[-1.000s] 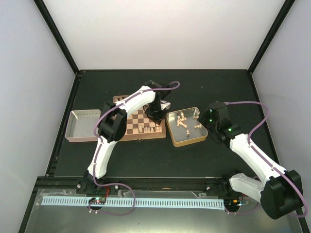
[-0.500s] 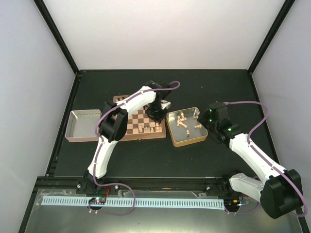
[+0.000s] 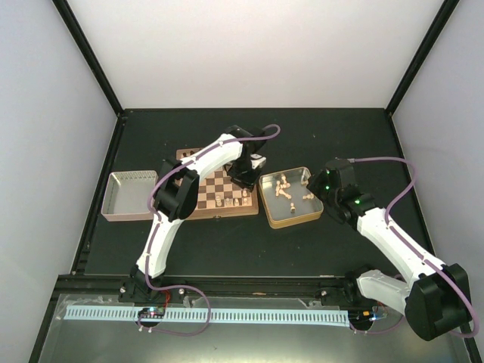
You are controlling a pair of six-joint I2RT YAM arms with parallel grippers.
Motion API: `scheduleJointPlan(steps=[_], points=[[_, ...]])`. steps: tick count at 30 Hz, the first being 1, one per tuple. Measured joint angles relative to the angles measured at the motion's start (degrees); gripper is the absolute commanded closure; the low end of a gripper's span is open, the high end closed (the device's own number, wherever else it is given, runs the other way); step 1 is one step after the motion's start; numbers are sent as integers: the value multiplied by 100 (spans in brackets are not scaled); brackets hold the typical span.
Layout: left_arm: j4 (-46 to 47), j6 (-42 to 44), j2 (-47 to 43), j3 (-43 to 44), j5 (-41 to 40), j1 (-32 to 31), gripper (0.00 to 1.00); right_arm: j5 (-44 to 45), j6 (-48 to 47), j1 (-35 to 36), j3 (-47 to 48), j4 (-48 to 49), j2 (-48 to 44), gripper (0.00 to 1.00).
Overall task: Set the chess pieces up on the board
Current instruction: Place the chess piece on the chessboard.
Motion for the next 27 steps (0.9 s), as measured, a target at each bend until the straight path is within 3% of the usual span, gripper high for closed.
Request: scheduleJointPlan(steps=[7,11,15,21,24,27], points=[[247,-205,-280,-2,-42,20,55,-308,-214,0,-37,286,0,99],[828,-468,-1145,-380,-229,31,50,-872,39,0,-92,702,138,99],[1849,-682,-2494,-1482,-332,33,45,-1620,581,2,-90,1123,562,99],[4113,-918,-4494,-4148,131,-9,34,-2426,1338,17,-90,1665,839,99],[4924,-1132,-5049,-5123,470,-42,33,-2684,1226,39,-17,1904,870,99],[5344,-1480,-5388,-5541,654,-50,32,-2887,649,63,151,2144,872,99]])
